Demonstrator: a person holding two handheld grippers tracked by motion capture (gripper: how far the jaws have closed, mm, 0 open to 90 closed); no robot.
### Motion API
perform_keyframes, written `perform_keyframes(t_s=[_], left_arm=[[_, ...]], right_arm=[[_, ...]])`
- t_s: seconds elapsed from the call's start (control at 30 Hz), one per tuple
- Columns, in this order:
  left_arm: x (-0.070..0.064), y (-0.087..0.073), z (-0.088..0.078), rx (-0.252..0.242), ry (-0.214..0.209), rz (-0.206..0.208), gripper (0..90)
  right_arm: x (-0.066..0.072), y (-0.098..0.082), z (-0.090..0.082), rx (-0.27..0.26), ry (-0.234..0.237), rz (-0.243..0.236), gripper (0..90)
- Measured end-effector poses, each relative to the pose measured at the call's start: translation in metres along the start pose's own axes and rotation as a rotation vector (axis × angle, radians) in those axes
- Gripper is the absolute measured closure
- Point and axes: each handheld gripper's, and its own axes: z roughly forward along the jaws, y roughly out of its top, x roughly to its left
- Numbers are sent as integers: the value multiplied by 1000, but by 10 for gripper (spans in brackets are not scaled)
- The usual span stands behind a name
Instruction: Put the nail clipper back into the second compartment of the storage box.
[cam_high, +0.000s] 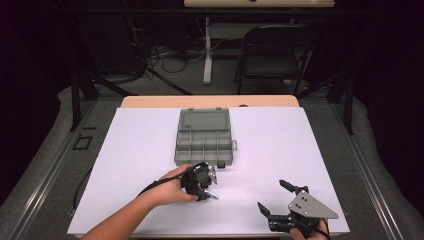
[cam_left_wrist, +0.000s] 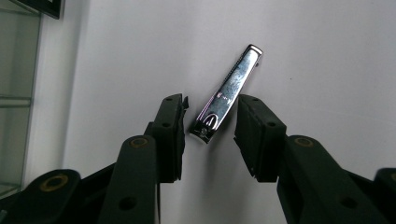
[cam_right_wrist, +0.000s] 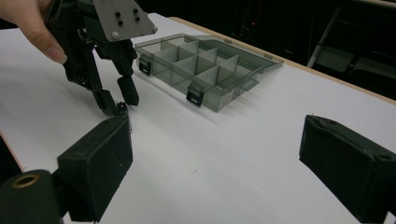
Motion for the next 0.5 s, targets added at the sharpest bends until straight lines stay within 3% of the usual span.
perform_keyframes(t_s=[0.3, 0.47, 0.5], left_arm=[[-2, 1, 0, 13, -8, -10, 693], [-5, 3, 1, 21, -19, -39, 791], [-6, 4, 0, 33, -5, -46, 791]], right_arm=[[0, 0, 0, 3, 4, -2, 102], [0, 0, 1, 2, 7, -3, 107], [0, 0, 1, 4, 8, -2, 108]])
